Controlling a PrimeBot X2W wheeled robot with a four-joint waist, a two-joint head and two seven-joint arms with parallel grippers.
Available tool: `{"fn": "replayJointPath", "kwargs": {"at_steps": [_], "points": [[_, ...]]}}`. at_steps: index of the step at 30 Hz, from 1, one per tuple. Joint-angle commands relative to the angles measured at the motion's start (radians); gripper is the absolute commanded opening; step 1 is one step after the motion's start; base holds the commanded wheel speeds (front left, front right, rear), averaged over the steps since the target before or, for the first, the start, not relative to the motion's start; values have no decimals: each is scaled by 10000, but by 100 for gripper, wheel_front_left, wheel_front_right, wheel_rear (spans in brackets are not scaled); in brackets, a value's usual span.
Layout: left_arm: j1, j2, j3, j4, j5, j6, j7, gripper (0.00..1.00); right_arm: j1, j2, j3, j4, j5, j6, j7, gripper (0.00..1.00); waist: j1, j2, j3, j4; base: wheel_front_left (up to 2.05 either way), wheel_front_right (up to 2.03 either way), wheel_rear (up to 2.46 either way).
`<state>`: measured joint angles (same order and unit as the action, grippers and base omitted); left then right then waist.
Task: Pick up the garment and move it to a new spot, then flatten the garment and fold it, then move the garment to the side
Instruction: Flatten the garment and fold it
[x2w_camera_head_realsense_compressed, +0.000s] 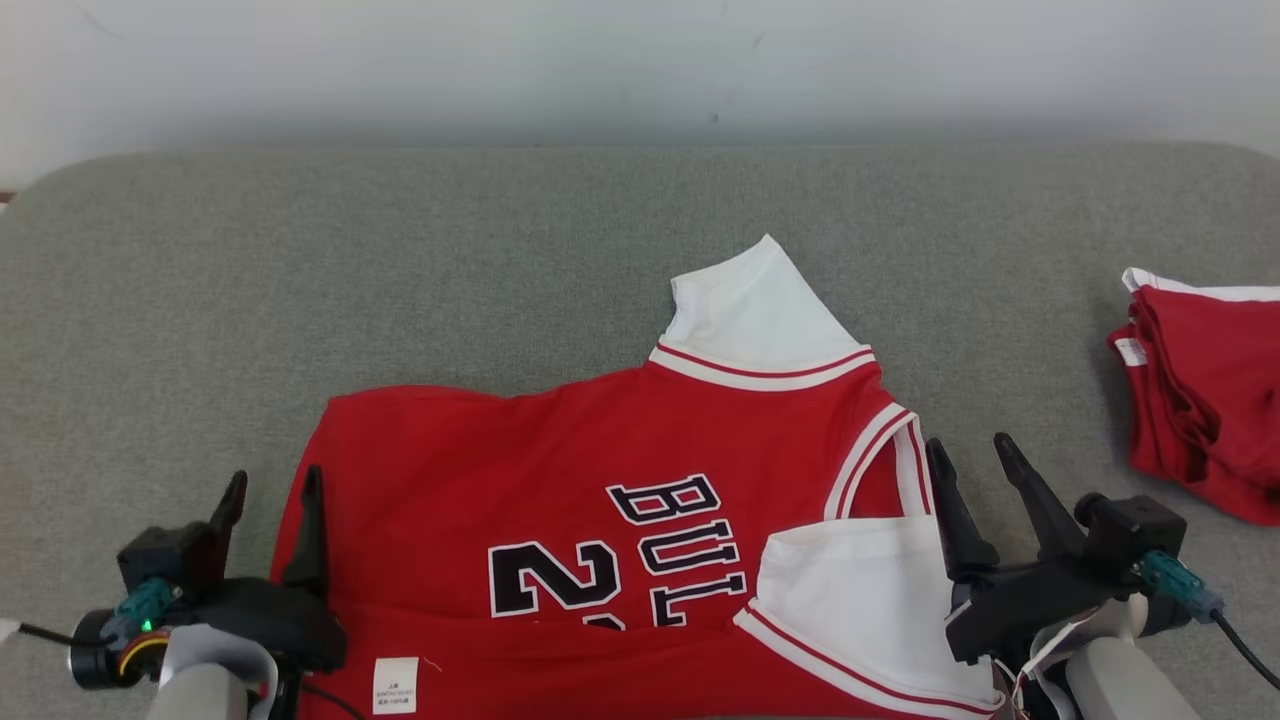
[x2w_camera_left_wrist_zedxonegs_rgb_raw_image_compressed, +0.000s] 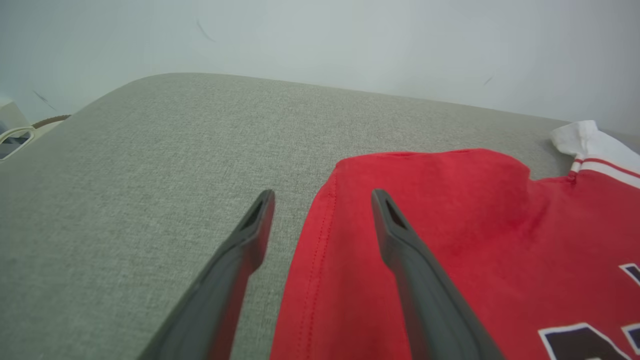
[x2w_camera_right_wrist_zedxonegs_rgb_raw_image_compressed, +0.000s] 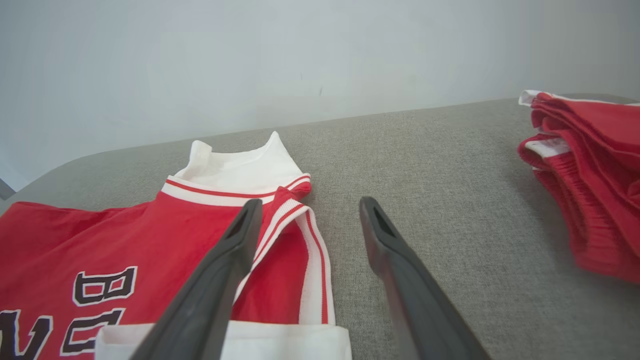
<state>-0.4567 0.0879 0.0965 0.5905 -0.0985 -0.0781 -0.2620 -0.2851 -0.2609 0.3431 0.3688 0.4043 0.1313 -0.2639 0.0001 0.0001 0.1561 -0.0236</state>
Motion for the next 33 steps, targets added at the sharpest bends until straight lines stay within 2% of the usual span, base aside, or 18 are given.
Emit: {"fn": "replayJointPath", "kwargs": {"at_steps": [1, 7, 13, 22, 32, 33], "points": [[-348, 108, 10, 243, 78, -54, -41, 100, -204, 3, 115, -26, 4, -13, 3, 100, -1, -1, 638, -229, 0, 0, 0], [-1597, 424, 110, 1221, 259, 145, -40, 100, -641, 23, 456, -65, 146, -13, 3, 100, -1, -1, 1393, -527, 0, 0, 0], [-2198, 676, 109, 1899, 413, 282, -40, 100, -878, 16, 472, -105, 228, -13, 3, 100, -1, -1, 1893, -835, 0, 0, 0], [-2015, 267, -222, 1745, 507, 48, -9, 100, -863, 78, 347, -118, 263, -13, 3, 100, -1, -1, 2078, -858, 0, 0, 0], [-2352, 240, -431, 2709, 503, -43, 60, 100, -1202, 319, 663, -33, 202, -13, 3, 100, -1, -1, 2394, -966, 0, 0, 0], [-2402, 199, -466, 2842, 475, -77, 80, 87, -1210, 324, 680, -24, 232, -13, 3, 100, -1, -1, 2405, -977, 0, 0, 0]]}}
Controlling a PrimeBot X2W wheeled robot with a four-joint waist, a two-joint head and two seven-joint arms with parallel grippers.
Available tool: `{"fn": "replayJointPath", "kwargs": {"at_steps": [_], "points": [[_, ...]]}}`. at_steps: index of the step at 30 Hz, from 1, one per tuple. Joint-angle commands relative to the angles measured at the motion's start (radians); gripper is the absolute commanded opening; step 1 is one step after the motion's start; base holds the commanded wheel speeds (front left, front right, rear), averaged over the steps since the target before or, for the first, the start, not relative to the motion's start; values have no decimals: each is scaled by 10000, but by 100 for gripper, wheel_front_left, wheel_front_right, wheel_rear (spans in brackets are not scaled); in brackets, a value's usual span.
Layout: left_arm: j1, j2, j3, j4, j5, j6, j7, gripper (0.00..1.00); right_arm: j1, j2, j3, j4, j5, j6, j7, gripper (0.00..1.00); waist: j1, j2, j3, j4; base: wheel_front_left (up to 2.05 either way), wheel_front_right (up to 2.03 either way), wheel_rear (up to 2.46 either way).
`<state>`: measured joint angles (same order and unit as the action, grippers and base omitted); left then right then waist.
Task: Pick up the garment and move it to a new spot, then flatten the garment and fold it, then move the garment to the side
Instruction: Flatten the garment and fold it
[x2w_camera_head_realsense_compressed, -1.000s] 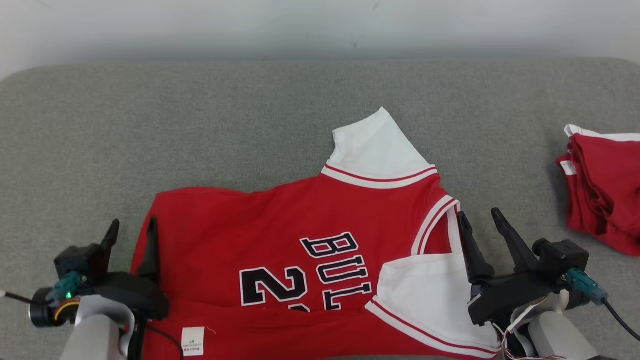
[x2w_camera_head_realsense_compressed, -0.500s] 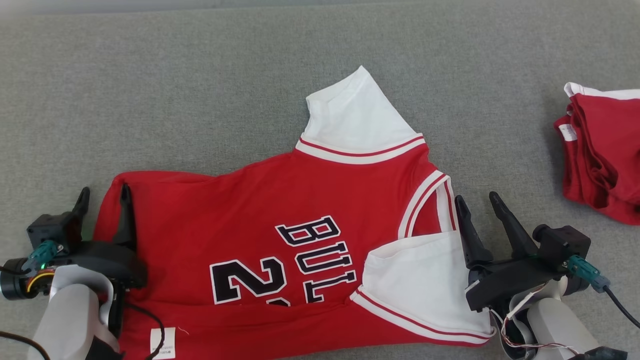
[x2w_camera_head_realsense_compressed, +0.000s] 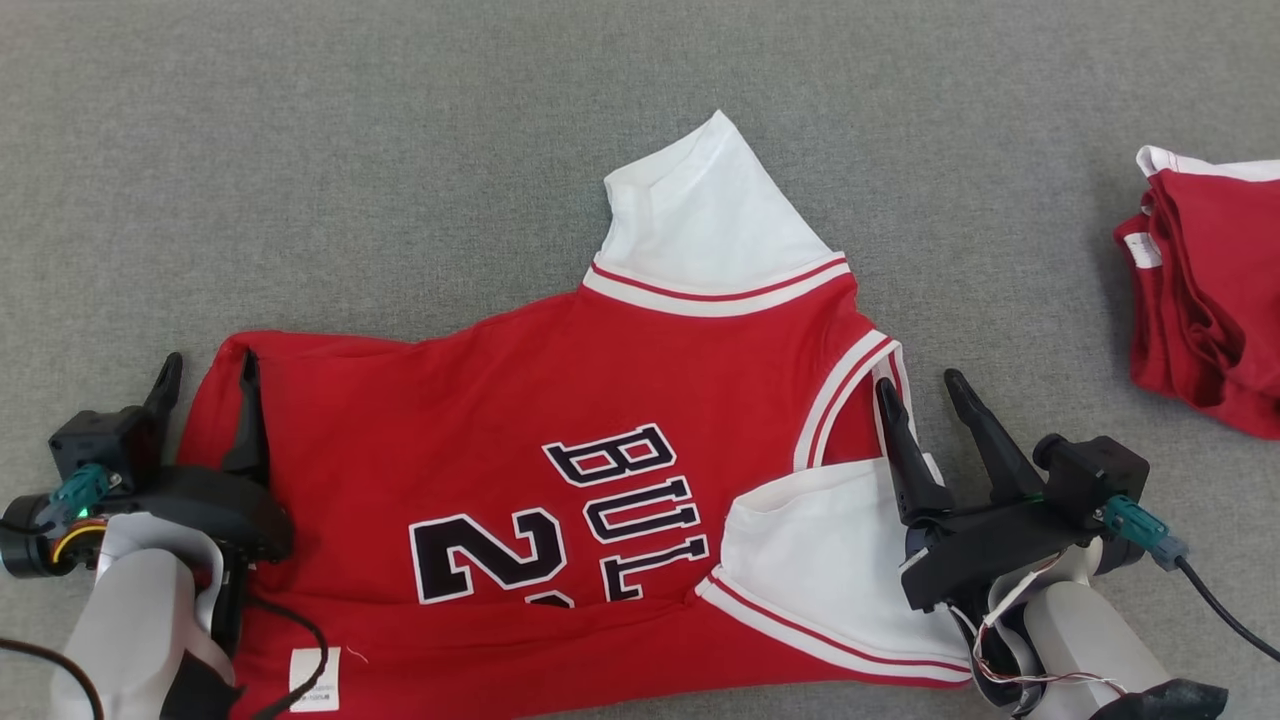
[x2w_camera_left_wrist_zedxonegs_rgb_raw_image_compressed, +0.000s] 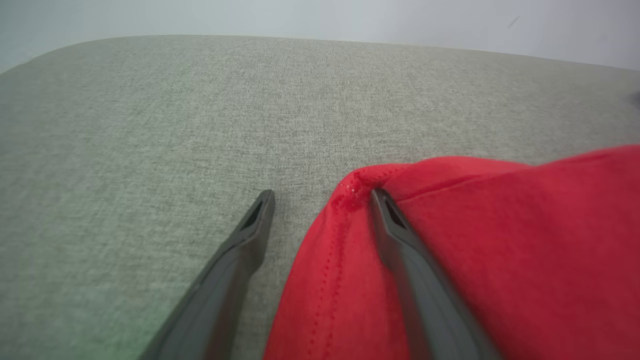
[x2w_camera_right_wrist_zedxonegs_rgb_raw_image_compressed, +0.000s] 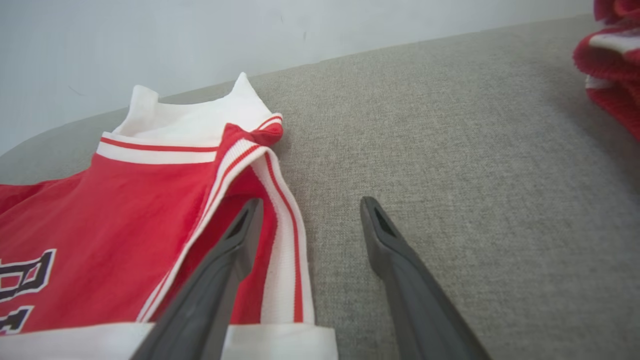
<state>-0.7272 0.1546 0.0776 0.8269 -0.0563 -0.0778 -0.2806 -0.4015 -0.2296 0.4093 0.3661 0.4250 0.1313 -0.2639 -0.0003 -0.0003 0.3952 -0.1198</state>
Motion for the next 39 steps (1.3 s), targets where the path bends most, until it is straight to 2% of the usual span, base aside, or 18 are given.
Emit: {"fn": "replayJointPath", "kwargs": {"at_steps": [1, 3, 4, 11, 17, 20, 28, 34, 39], "points": [[260, -504, -322, 607, 45, -129, 302, 77, -47, 20, 9, 5, 63, -13, 3, 100, 3, 3, 22, -32, 0, 0, 0], [226, -555, -377, 795, 7, -202, 305, 15, -30, 60, -28, 41, 94, -13, 3, 100, 3, 3, -4, -58, 0, 0, 0], [220, -579, -367, 876, -51, -239, 305, 0, -18, 84, -29, 60, 107, -13, 3, 100, 3, 3, -35, -70, 0, 0, 0], [429, -728, -230, 416, -299, -265, 235, 0, -98, 48, -249, 39, 60, -13, 3, 100, 3, 3, -316, 46, 0, 0, 0], [795, -709, 17, -935, -256, 176, 183, 0, -695, -433, -179, 283, 62, -13, 3, 100, 3, 3, -532, 510, 0, 0, 0], [980, -728, 154, -1397, -234, 343, 170, 0, -1252, -739, 184, 585, 163, -13, 3, 100, 3, 3, -605, 732, 0, 0, 0], [1017, -805, 244, -2044, -121, 408, 163, 0, -2828, -1294, 1541, 1739, 553, -13, 2, 100, 3, 3, -687, 1194, 0, 0, 0], [654, -826, 86, -2066, 68, 301, 161, 0, -4350, -1340, 2946, 2997, 1266, -13, 439, 100, 3, 3, -598, 1398, 0, 0, 0], [253, -851, -96, -1976, 194, 285, 161, 0, -5572, -1308, 3615, 4109, 1736, -13, 702, 100, 3, 3, -385, 1624, 0, 0, 0]]}}
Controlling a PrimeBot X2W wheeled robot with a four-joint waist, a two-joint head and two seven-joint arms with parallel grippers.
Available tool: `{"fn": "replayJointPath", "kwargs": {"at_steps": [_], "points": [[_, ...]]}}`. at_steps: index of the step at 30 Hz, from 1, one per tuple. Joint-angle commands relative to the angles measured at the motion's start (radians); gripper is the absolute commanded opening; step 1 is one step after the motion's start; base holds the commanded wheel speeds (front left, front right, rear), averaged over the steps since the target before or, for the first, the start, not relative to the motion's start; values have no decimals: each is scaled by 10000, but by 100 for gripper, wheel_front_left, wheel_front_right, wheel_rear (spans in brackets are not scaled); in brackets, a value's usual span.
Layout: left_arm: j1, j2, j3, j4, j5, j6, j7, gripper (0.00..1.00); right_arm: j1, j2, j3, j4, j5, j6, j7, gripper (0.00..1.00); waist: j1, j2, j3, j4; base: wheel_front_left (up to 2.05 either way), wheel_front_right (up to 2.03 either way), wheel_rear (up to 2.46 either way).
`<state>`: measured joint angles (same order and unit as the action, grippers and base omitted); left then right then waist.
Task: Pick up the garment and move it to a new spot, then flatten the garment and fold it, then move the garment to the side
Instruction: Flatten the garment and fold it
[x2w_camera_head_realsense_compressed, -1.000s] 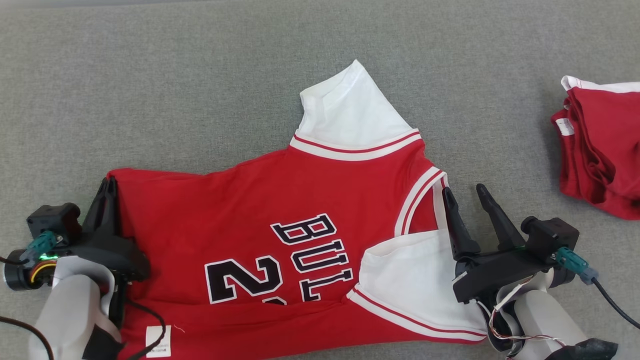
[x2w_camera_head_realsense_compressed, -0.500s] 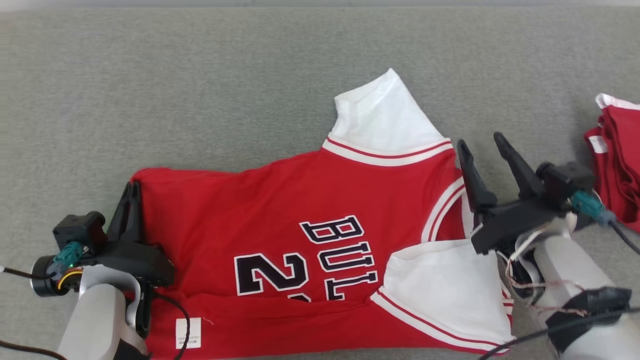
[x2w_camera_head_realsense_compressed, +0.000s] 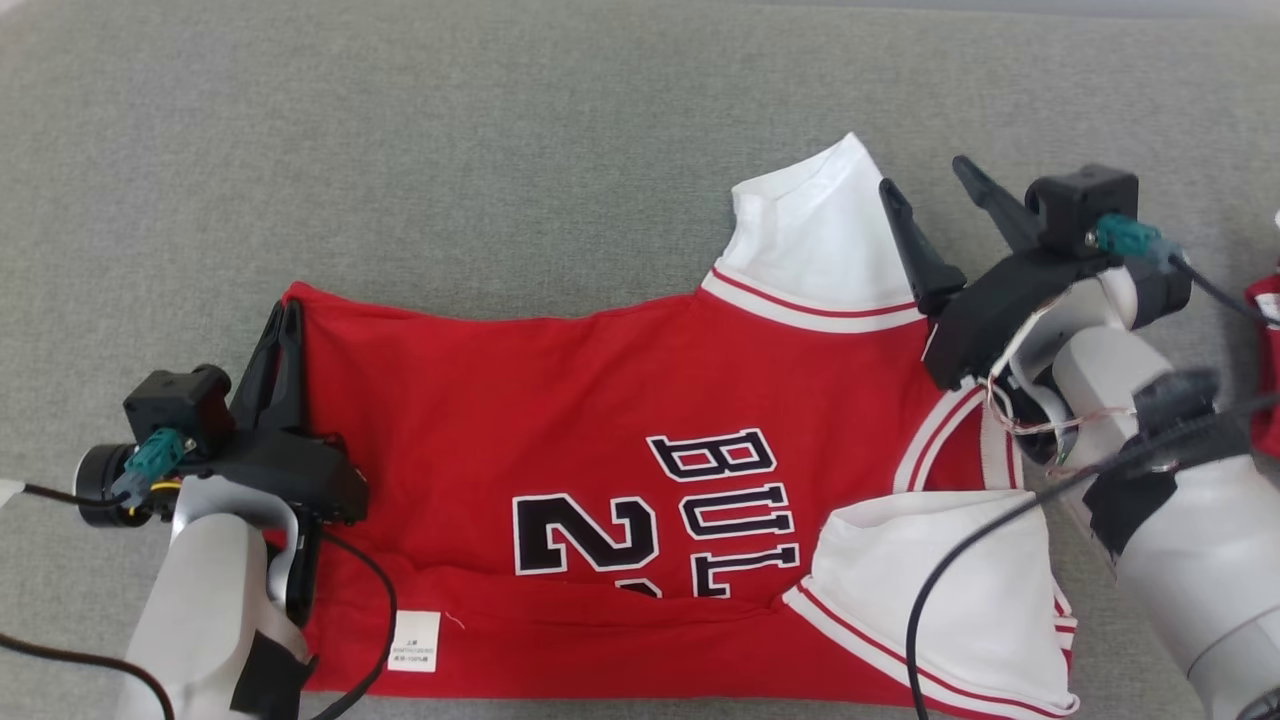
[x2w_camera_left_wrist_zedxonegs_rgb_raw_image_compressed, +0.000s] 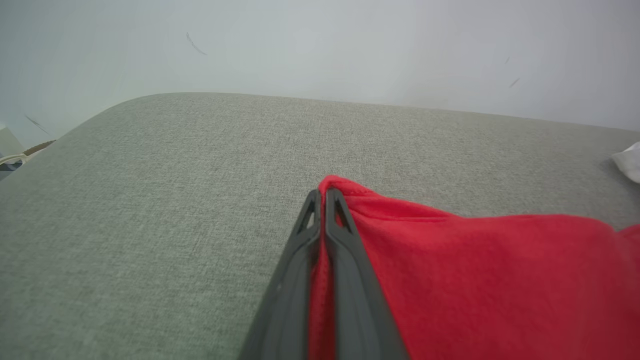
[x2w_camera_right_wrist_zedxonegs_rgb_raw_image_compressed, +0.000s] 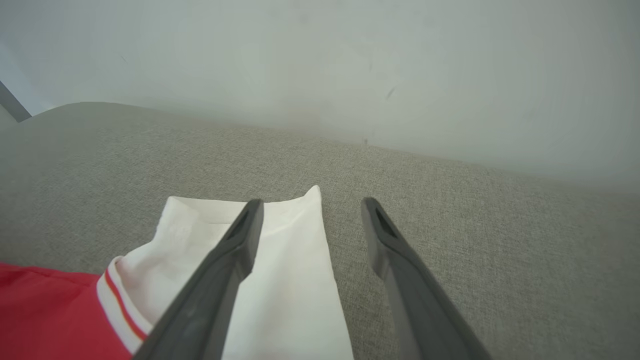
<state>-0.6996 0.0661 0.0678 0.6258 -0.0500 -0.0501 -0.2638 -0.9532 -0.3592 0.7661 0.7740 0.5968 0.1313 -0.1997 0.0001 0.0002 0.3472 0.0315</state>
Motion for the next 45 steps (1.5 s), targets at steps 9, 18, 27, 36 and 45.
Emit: {"fn": "replayJointPath", "kwargs": {"at_steps": [9, 18, 27, 36, 45], "points": [[-420, -83, -354, 80, 26, 45, -7, 0, -1633, 166, 882, 1874, 895, -13, 852, 100, -1, -2, 471, 643, 0, 0, 0], [-658, -141, -927, 145, -219, 61, -7, 0, -2516, 350, 1353, 3051, 1540, -13, 1624, 98, -1, -2, 860, 1130, 0, 0, 0], [-800, -148, -1237, 314, -571, 220, -7, 0, -2841, 247, 1697, 3585, 1814, -13, 1173, 0, -1, -2, 1097, 1112, 0, 0, 0], [-856, -15, -950, 515, -402, 246, -7, 0, -2916, 47, 1703, 3779, 2218, -13, 238, 0, -1, -2, 1131, 857, 0, 0, 0], [-825, 314, -391, 759, -448, 486, -7, 0, -2730, 61, 1831, 3651, 2640, -13, -335, 0, -1, -2, 950, 546, 0, 0, 0]]}}
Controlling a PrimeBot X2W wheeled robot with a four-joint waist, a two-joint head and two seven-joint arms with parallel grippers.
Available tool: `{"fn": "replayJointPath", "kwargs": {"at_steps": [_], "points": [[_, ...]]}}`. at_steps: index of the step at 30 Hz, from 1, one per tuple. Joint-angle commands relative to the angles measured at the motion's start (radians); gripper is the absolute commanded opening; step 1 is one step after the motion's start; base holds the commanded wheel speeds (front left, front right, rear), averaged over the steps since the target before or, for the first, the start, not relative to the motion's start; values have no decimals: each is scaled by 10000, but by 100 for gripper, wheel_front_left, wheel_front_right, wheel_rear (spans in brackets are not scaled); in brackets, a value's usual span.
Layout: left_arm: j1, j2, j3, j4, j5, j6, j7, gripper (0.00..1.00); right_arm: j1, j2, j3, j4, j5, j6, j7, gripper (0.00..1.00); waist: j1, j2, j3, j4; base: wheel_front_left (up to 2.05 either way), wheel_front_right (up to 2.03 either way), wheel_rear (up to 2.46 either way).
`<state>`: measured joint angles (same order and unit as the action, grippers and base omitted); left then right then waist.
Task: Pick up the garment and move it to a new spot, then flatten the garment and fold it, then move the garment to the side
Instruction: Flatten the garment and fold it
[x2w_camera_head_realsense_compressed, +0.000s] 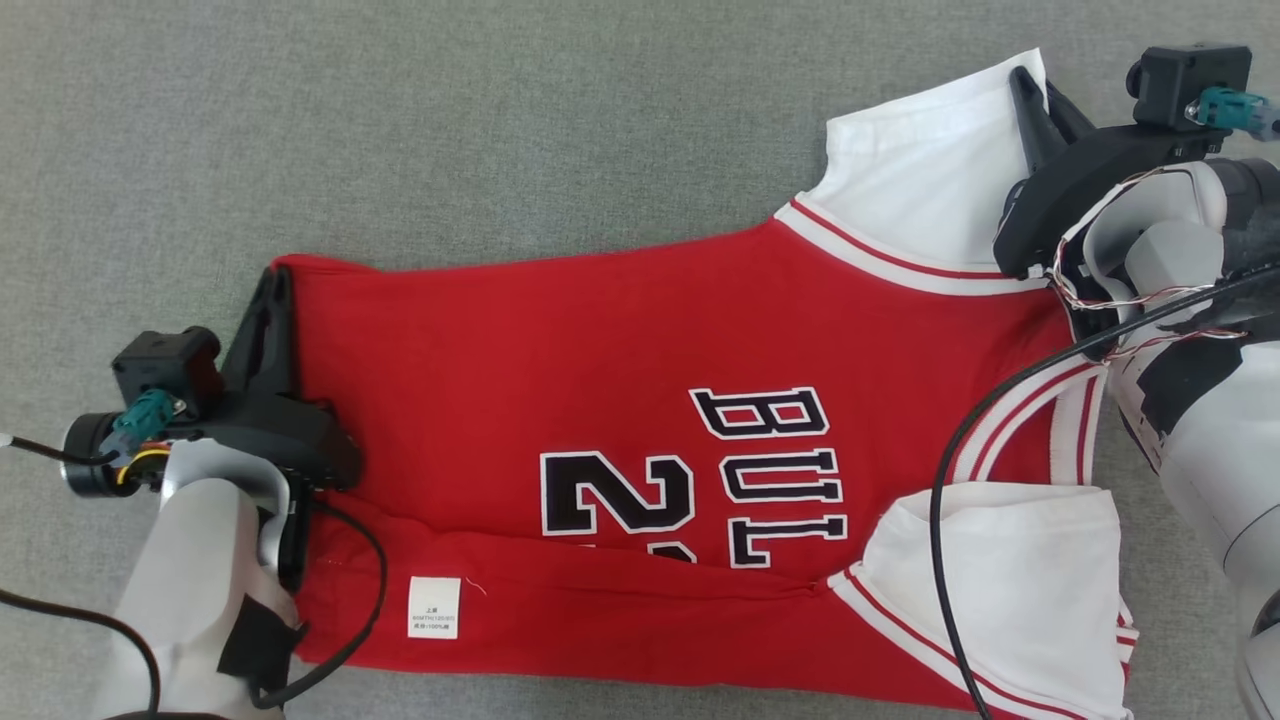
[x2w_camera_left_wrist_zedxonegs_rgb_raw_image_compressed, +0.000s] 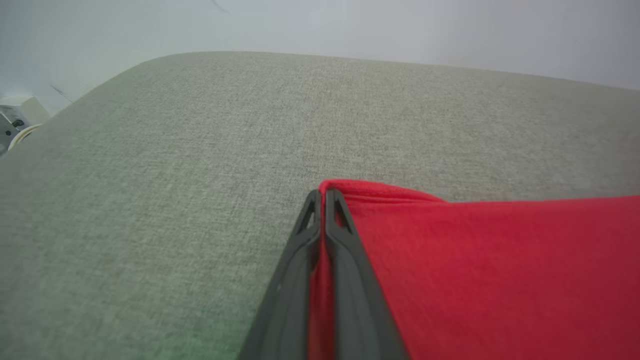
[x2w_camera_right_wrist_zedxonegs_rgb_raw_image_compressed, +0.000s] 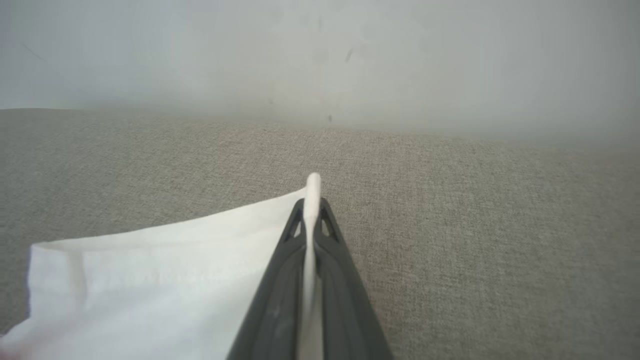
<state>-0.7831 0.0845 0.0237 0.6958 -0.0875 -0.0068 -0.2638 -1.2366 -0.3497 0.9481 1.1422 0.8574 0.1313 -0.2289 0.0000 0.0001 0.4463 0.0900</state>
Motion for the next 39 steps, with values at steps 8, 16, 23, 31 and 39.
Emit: {"fn": "replayJointPath", "kwargs": {"at_steps": [8, 16, 23, 31, 39], "points": [[78, 302, 385, 240, -55, 72, -7, 0, 331, 44, 270, -346, 393, -13, -256, 0, 0, -1, -306, -273, 0, 0, 0], [576, 211, 499, -6, 13, -163, -7, 0, 926, -26, 423, -1205, 809, -13, -369, 0, 0, -1, -1018, -413, 0, 0, 0], [1288, 153, 648, -166, -3, -336, -7, 0, 1888, -542, 404, -2796, 1008, -13, -372, 0, 0, -1, -1773, -542, 0, 0, 0], [2147, -5, 894, -635, -124, -441, -7, 0, 3465, -1469, 543, -4599, 1503, -13, -366, 0, 0, -1, -2301, -650, 0, 0, 0], [3109, -168, 1138, -948, -264, -518, -7, 0, 5028, -2026, 788, -5912, 1905, -13, -367, 0, 0, -1, -2824, -671, 0, 0, 0]]}}
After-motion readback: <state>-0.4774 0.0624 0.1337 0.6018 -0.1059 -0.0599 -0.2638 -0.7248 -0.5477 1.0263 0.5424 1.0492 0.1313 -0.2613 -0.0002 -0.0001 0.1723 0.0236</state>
